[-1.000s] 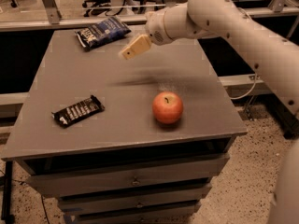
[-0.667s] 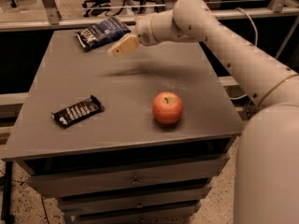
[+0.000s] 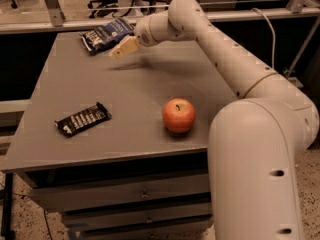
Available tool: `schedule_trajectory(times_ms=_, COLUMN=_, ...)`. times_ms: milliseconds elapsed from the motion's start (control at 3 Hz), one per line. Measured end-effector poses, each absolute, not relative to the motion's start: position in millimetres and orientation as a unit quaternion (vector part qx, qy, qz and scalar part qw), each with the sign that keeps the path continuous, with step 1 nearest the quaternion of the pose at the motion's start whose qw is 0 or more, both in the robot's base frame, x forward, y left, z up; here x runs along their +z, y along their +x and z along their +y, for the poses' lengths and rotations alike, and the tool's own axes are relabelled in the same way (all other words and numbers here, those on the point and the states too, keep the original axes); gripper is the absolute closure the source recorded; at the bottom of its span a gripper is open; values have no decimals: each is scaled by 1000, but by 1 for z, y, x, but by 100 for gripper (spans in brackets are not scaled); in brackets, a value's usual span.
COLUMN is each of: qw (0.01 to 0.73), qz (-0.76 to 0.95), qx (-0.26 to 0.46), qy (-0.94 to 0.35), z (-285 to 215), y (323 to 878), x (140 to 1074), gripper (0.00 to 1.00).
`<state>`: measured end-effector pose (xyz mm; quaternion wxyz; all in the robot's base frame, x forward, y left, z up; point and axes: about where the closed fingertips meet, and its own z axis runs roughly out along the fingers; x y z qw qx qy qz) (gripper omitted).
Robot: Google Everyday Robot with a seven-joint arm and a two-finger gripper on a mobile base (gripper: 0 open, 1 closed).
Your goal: Pick blue chip bag
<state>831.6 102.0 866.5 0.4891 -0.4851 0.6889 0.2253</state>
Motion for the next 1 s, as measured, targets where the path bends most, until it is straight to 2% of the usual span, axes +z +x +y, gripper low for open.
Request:
schedule_trajectory(times_ms=333, qw=472, qz=702, qx=200, qy=-495, z=102, y=847, x=849, gripper=0)
schedule_trajectory(times_ms=1000, qw=485, qz=713, qx=182, qy=-472, z=96, y=874, x=841, gripper=0)
